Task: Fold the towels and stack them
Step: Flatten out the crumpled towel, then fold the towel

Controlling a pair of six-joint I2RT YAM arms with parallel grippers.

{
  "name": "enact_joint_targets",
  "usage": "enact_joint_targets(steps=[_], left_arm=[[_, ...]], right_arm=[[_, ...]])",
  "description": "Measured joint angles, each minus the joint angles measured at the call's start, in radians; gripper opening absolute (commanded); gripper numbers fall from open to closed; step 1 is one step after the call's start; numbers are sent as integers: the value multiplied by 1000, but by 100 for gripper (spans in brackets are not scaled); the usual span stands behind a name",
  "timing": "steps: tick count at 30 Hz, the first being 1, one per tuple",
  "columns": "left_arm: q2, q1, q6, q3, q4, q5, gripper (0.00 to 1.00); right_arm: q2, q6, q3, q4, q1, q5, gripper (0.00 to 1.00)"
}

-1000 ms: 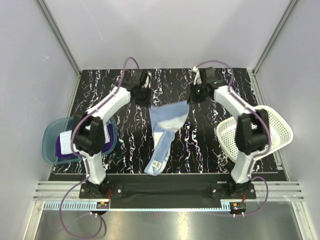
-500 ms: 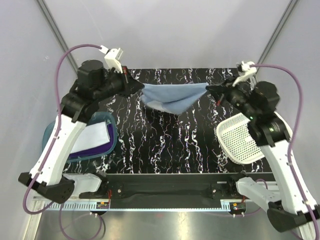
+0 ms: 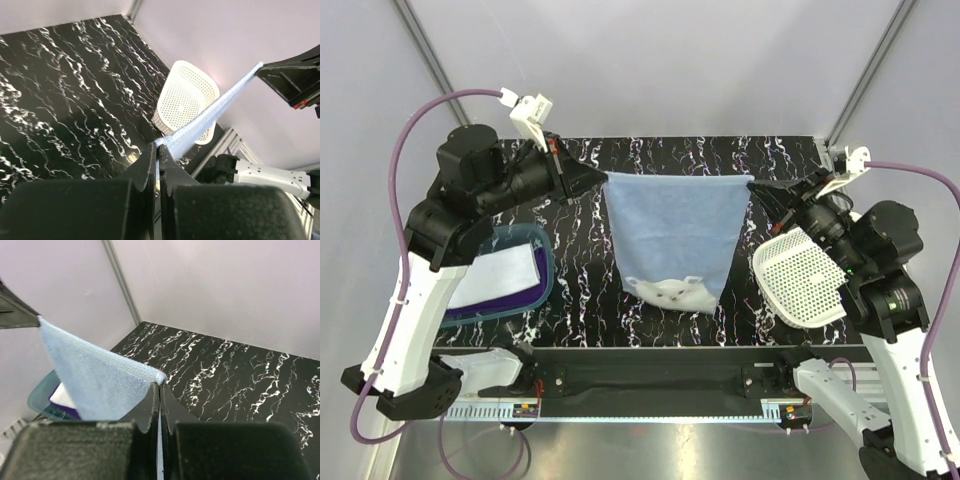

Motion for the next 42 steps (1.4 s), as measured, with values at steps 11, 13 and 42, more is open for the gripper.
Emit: enact_joint_targets(steps=[11,13,42], left_arm=[[412,157,84,329,-68,-112,0],[519,208,85,338,-20,-91,0],[934,302,274,-33,358,99,0]], right_arm=[[516,-94,158,164,-10,110,0],[658,-114,213,184,-29,104,0],[1179,-182,110,393,-118,-66,0]])
